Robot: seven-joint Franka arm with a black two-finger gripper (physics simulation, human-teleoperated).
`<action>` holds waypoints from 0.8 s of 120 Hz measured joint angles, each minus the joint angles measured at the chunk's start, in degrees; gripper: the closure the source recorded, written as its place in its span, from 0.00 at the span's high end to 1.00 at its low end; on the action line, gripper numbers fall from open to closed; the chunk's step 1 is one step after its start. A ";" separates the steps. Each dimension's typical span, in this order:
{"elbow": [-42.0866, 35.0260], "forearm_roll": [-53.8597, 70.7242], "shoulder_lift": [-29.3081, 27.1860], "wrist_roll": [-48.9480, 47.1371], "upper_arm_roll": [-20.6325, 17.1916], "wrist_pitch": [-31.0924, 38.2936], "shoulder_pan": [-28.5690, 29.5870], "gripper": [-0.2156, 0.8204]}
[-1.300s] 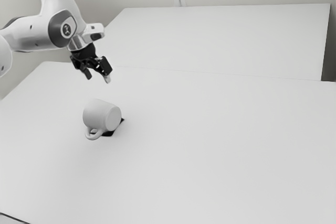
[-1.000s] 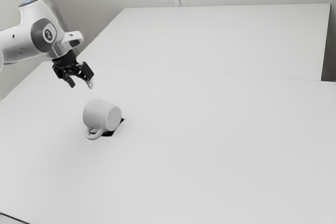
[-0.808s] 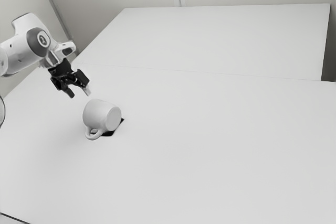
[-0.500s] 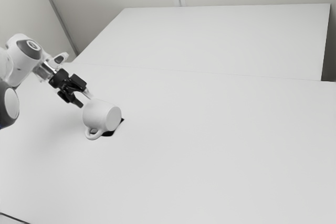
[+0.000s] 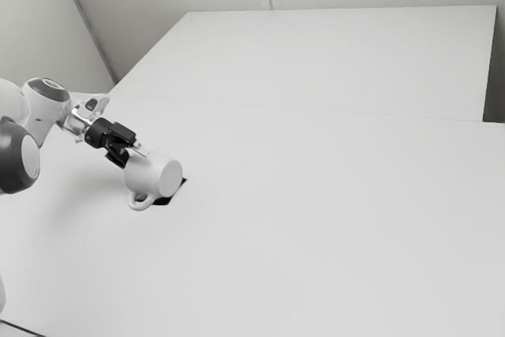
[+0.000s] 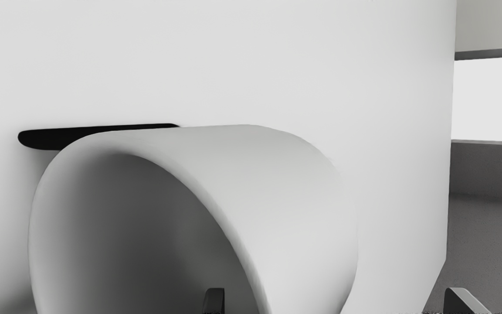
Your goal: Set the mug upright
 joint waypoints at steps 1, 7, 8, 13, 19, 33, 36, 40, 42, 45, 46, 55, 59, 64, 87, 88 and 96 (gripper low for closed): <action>-0.01 -0.09 0.00 0.09 0.00 -0.05 0.00 0.70; -0.07 -0.54 0.00 0.62 0.00 -0.32 0.05 0.68; -0.08 -0.60 0.00 0.71 0.00 -0.38 0.05 0.68; -0.11 -0.85 0.00 1.11 0.02 -0.63 0.07 0.65; -0.13 -1.23 0.00 1.55 0.05 -0.87 0.08 0.61; -0.40 -1.76 0.00 2.44 0.08 -1.32 0.14 0.47; -0.56 -1.91 0.00 2.60 0.09 -1.39 0.17 0.43; -0.73 -2.10 0.02 2.79 0.09 -1.46 0.34 0.37; -0.78 -2.19 0.03 2.88 0.09 -1.48 0.39 0.34; -0.84 -2.29 0.04 3.01 0.09 -1.50 0.44 0.30; -0.86 -2.32 0.05 3.05 0.09 -1.51 0.46 0.29; -0.98 -2.56 0.08 3.40 0.09 -1.53 0.51 0.20; -1.04 -2.64 0.08 3.54 0.09 -1.54 0.52 0.17; -1.26 -2.78 0.10 3.71 0.09 -1.52 0.53 0.15; -2.24 -3.98 0.17 4.40 0.07 -1.16 0.53 0.08; -2.27 -4.03 0.17 4.42 0.07 -1.15 0.53 0.07; -2.49 -4.30 0.17 4.62 0.06 -1.05 0.53 0.06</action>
